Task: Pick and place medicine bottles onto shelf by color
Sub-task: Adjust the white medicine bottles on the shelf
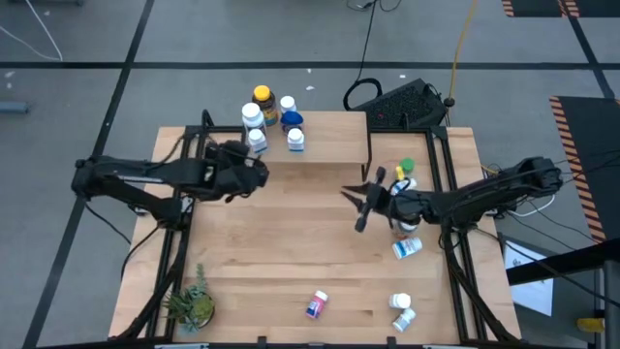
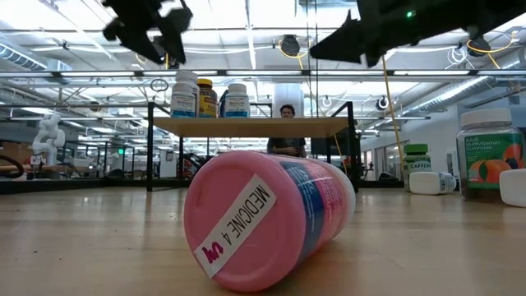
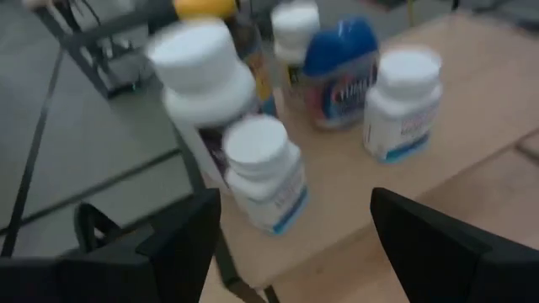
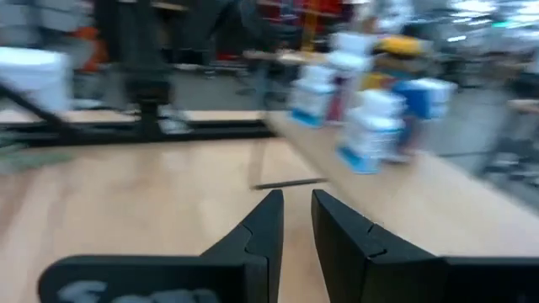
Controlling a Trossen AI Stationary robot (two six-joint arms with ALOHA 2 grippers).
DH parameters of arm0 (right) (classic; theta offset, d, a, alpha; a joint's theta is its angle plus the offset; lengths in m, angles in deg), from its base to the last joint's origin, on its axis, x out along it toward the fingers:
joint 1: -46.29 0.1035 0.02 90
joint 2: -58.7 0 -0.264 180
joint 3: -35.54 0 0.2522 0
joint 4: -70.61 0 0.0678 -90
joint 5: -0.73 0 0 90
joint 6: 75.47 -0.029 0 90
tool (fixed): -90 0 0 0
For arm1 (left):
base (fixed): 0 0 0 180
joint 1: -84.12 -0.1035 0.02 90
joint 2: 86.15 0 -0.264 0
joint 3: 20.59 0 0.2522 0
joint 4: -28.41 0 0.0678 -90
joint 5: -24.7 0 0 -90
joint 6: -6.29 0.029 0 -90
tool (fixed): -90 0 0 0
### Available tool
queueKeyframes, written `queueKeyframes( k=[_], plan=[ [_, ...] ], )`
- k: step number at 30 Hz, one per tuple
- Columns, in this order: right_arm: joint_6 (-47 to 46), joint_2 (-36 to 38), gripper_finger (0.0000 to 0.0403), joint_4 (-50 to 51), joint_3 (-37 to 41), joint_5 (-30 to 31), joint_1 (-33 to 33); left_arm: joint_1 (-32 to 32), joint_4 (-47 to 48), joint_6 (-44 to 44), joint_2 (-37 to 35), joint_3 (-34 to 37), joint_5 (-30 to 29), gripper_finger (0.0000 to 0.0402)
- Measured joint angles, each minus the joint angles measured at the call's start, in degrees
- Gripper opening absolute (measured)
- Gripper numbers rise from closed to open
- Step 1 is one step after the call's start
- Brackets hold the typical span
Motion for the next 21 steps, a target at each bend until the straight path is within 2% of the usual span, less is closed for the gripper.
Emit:
queueKeyframes(
  k=[3,7,13,16,21],
  plan=[
    [-0.31,-4.89,0.0059,-4.91,-0.52,-1.44,-0.89,3.85,0.83,-0.10,-2.87,0.00,-4.13,0.0310],
    [0.84,-11.32,0.0056,-5.47,-5.09,-1.45,-1.94,9.68,-0.41,0.72,-3.83,0.77,-9.74,0.0310],
    [8.99,-18.02,0.0036,2.42,-16.70,-1.44,-4.22,15.72,-2.00,0.21,-4.06,6.18,-18.03,0.0310],
    [9.65,-19.48,0.0026,5.94,-21.59,-1.40,-6.61,16.06,-2.25,1.17,-6.08,6.56,-18.73,0.0310],
    [7.24,-23.30,0.0012,5.00,-26.98,-1.39,-11.42,16.89,-1.83,0.75,-10.54,6.56,-17.45,0.0310]
  ],
)
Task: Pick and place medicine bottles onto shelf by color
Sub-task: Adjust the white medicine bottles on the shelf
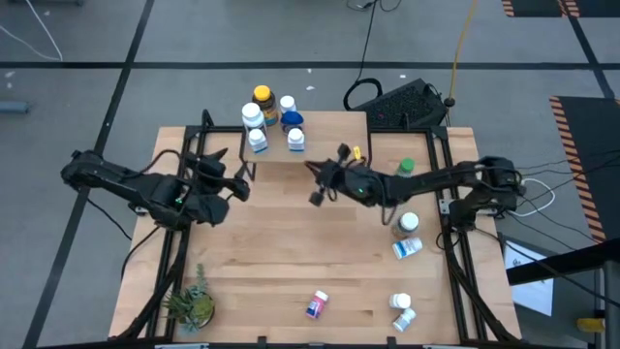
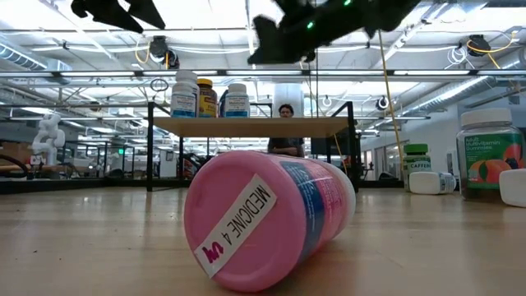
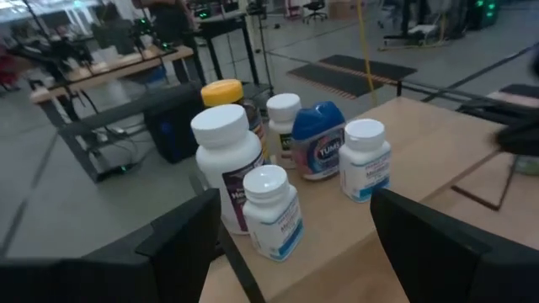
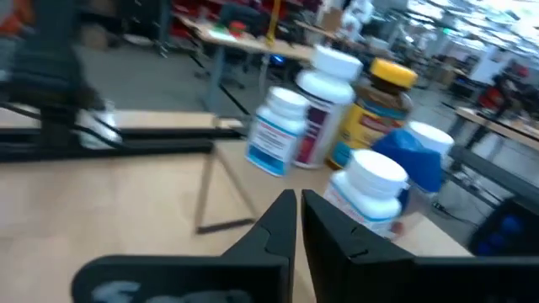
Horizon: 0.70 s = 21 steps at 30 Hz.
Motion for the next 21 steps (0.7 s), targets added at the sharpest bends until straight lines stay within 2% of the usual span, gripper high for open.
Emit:
queueKeyframes(
  k=[8,13,18,21],
  plan=[
    [-0.25,-7.39,0.0001,0.95,-3.94,0.17,-8.06,3.09,1.95,-1.52,-2.59,0.70,0.82,0.0310],
    [-3.31,-10.31,0.0000,1.04,-3.99,-0.30,-10.37,3.43,2.17,-1.07,-3.01,0.70,0.82,0.0310],
    [-5.01,-11.11,0.0000,-1.71,-3.99,-6.59,-11.72,3.41,2.02,-0.72,-2.97,0.70,0.83,0.0310],
    [-5.69,-10.99,0.0000,-3.51,-3.99,-7.73,-12.61,3.39,1.37,-0.47,-2.93,0.70,0.78,0.0310]
  ],
)
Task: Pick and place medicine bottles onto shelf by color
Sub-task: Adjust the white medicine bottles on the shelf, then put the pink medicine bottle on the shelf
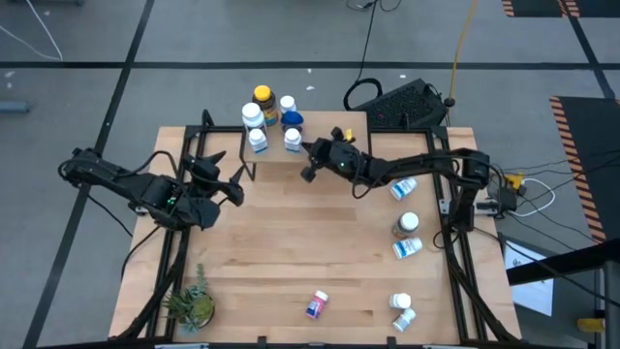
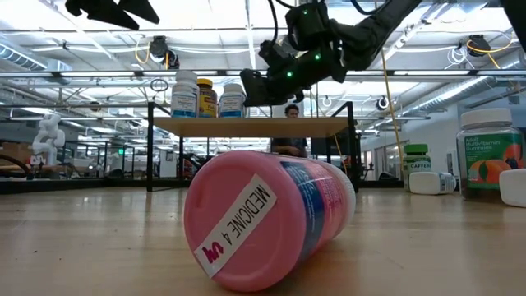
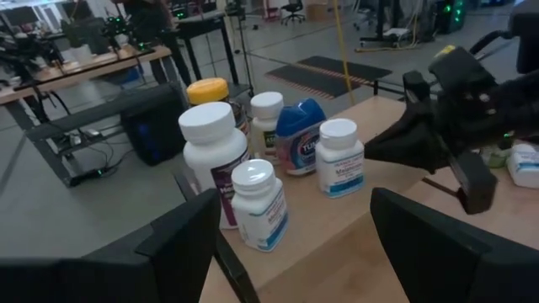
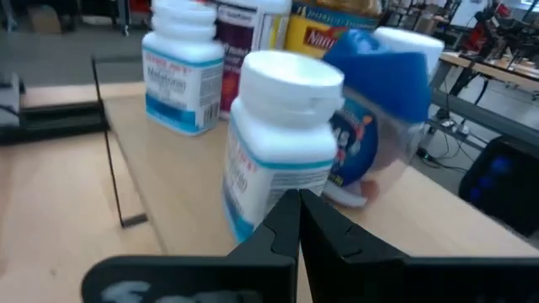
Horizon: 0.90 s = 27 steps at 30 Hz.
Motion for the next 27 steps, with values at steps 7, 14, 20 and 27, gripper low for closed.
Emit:
queueKeyframes(
  k=[7,14,20,27],
  plan=[
    [-1.67,0.00,0.0000,-0.50,0.00,-7.32,-3.29,0.00,-0.51,-0.25,-0.02,0.00,-0.35,0.0310],
    [-2.33,1.38,0.0000,3.88,0.00,-7.32,-3.56,0.00,-0.49,-0.62,0.00,0.00,0.54,0.0310],
    [-0.85,9.12,0.0001,14.77,0.04,-7.49,-0.28,0.91,-0.98,-2.78,0.48,0.00,1.27,0.0310],
    [-2.98,19.54,0.0037,19.74,4.29,-10.91,7.72,0.90,-7.13,3.38,4.86,0.02,3.33,0.0310]
  ],
)
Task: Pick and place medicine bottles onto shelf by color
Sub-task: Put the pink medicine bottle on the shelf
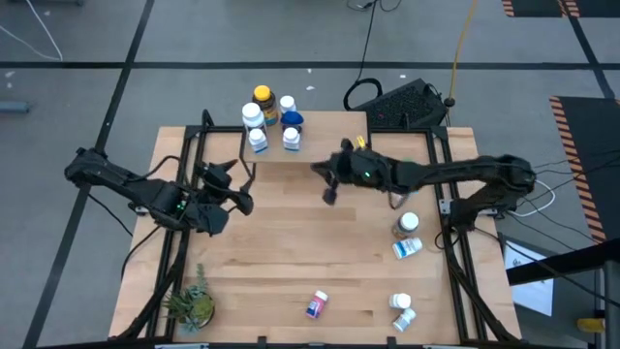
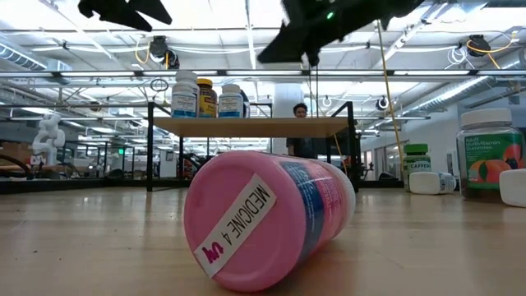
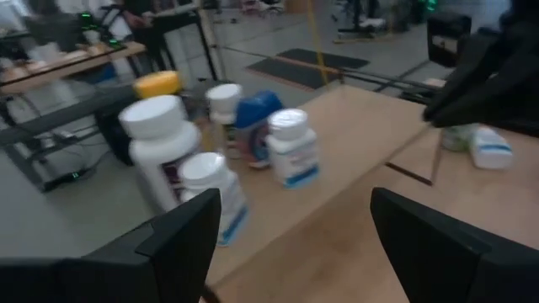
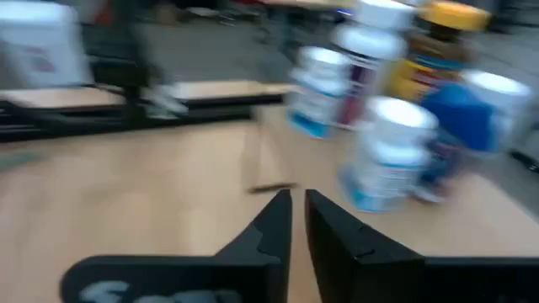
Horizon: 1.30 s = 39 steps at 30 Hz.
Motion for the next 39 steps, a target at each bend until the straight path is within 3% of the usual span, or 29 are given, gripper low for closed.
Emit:
queueKeyframes(
  k=[6,9,13,16,21,25,27,33,39],
  plan=[
    [-1.60,5.99,0.0095,1.11,5.86,-0.86,7.17,0.00,-4.42,4.26,2.34,0.00,4.59,0.0310],
    [-6.73,8.86,0.0121,1.57,11.33,1.01,10.82,0.00,-8.15,4.42,3.53,0.00,5.45,0.0310],
    [-14.42,13.09,0.0145,0.71,19.18,2.06,16.98,-0.04,-15.86,9.34,7.38,0.00,12.30,0.0310],
    [-18.43,14.29,0.0158,-3.75,24.16,-0.52,22.02,0.00,-21.20,12.82,11.20,0.00,17.75,0.0310],
    [-20.74,9.48,0.0183,-10.91,27.47,-5.47,29.12,0.03,-29.96,12.06,17.58,0.00,27.87,0.0310],
    [-17.51,1.51,0.0206,-14.09,25.37,-5.56,32.42,2.10,-34.74,7.66,23.41,0.00,33.34,0.0310],
    [-15.99,-3.13,0.0218,-14.29,22.01,-6.13,32.95,3.67,-35.68,4.17,26.26,0.00,33.30,0.0310],
    [-8.96,-16.19,0.0251,-13.20,9.70,-15.66,34.22,7.53,-35.01,-7.90,31.45,0.02,33.12,0.0310],
    [-0.89,-25.09,0.0262,-5.66,-0.53,-16.42,35.00,11.49,-34.79,-19.03,33.95,0.00,32.78,0.0310]
  ],
)
